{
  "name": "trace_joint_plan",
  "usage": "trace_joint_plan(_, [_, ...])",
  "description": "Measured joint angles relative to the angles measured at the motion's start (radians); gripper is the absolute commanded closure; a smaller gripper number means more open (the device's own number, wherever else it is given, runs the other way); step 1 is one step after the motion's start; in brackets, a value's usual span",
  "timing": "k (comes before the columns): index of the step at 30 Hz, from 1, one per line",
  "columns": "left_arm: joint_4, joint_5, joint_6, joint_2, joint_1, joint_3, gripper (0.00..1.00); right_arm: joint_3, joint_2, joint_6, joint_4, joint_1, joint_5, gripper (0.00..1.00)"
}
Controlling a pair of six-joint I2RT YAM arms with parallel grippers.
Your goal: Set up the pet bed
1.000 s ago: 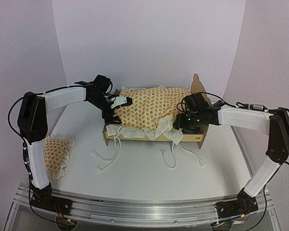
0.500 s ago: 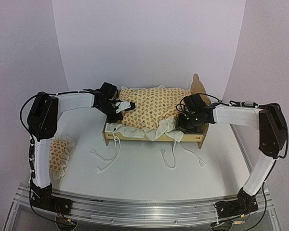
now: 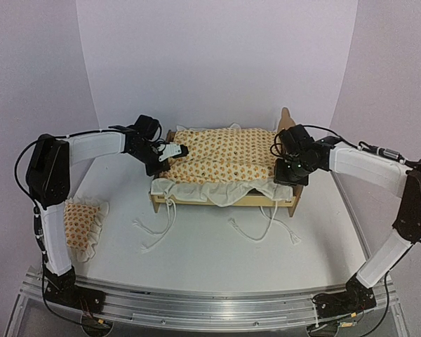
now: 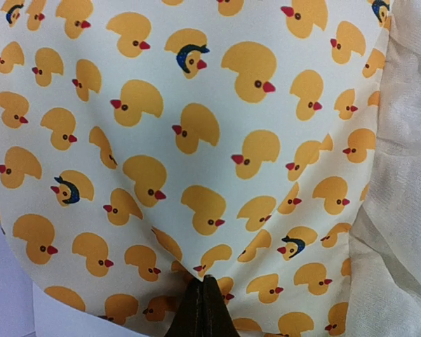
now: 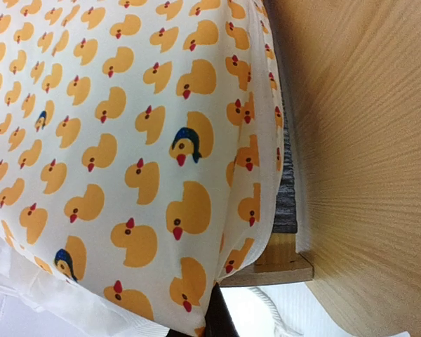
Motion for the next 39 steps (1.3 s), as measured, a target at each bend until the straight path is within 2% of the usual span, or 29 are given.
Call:
trace_joint_plan(7, [0.001, 0.003, 0.025, -0.027, -0.008, -0.021, 1.00, 0.000, 0.044, -0.029, -0.075, 0.002, 0.082, 1.00])
trace_joint_plan(11, [-0.006, -0.011, 0.038, -0.028, -0.008, -0.031, 1.00, 0.014, 0.055, -0.044, -0.121, -0.001, 0.122, 0.75])
trace_joint_plan(12, [-0.013, -0.013, 0.041, -0.028, -0.003, -0.032, 0.97, 0.024, 0.055, -0.052, -0.137, -0.004, 0.125, 0.70])
trace_joint_plan(15, [-0.046, 0.019, 0.055, -0.034, 0.011, -0.032, 0.73, 0.051, 0.057, -0.084, -0.164, -0.009, 0.110, 0.59])
trace_joint_plan(16, [-0.059, 0.040, 0.055, -0.038, 0.016, -0.032, 0.67, 0.059, 0.057, -0.100, -0.168, -0.008, 0.099, 0.52])
trace_joint_plan(18, [-0.084, 0.081, 0.056, -0.048, 0.019, -0.032, 0.56, 0.068, 0.055, -0.122, -0.170, -0.002, 0.075, 0.32])
trace_joint_plan(20, [-0.113, 0.124, 0.058, -0.059, 0.019, -0.026, 0.45, 0.069, 0.045, -0.139, -0.172, 0.008, 0.043, 0.21])
trace_joint_plan(22, [-0.144, 0.160, 0.058, -0.064, 0.019, -0.009, 0.36, 0.069, 0.021, -0.154, -0.177, 0.021, 0.011, 0.19])
trace_joint_plan(27, [-0.209, 0.256, 0.066, -0.066, 0.016, 0.086, 0.27, 0.066, -0.110, -0.151, -0.177, 0.041, -0.089, 0.20])
trace_joint_plan(30, [-0.258, 0.346, 0.060, -0.066, 0.012, 0.188, 0.26, 0.000, -0.236, -0.086, -0.162, 0.041, -0.120, 0.27])
trace_joint_plan(32, [-0.282, 0.387, 0.053, -0.072, -0.001, 0.248, 0.26, -0.072, -0.329, -0.019, -0.174, 0.041, -0.123, 0.36])
trace_joint_plan(35, [-0.311, 0.398, 0.044, -0.104, -0.076, 0.291, 0.27, -0.192, -0.435, 0.120, -0.213, 0.041, -0.123, 0.40])
trace_joint_plan(37, [-0.329, 0.398, 0.038, -0.123, -0.172, 0.290, 0.27, -0.276, -0.454, 0.199, -0.233, 0.041, -0.126, 0.36])
trace_joint_plan(39, [-0.322, 0.401, 0.026, -0.130, -0.286, 0.267, 0.25, -0.345, -0.428, 0.249, -0.242, 0.041, -0.121, 0.24])
